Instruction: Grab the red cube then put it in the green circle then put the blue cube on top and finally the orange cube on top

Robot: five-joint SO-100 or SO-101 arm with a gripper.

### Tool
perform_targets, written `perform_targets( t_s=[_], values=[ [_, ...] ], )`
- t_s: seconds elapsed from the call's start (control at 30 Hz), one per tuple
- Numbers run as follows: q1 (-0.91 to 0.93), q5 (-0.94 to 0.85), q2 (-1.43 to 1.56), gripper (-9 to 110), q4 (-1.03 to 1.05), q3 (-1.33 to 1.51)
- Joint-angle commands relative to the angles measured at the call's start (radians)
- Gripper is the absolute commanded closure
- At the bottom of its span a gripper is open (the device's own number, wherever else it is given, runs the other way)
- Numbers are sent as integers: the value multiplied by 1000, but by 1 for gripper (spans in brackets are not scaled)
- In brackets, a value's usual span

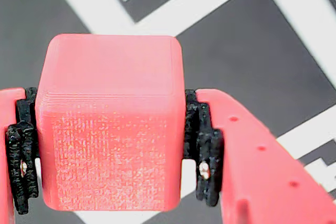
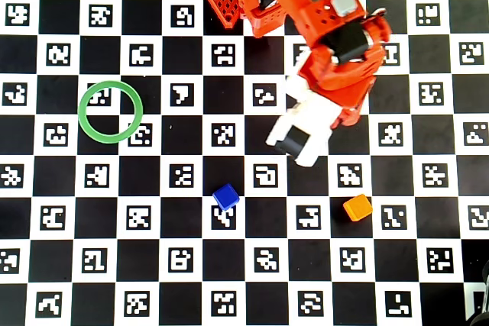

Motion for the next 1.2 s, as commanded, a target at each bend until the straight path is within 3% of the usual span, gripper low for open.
perform_targets(
  t_s=[0.0,0.5,1.17],
  values=[
    [163,-32,64,99,49,-118],
    [747,-187,-81,99,98,-265],
    [1109,-328,-397,99,60,-486]
  ],
)
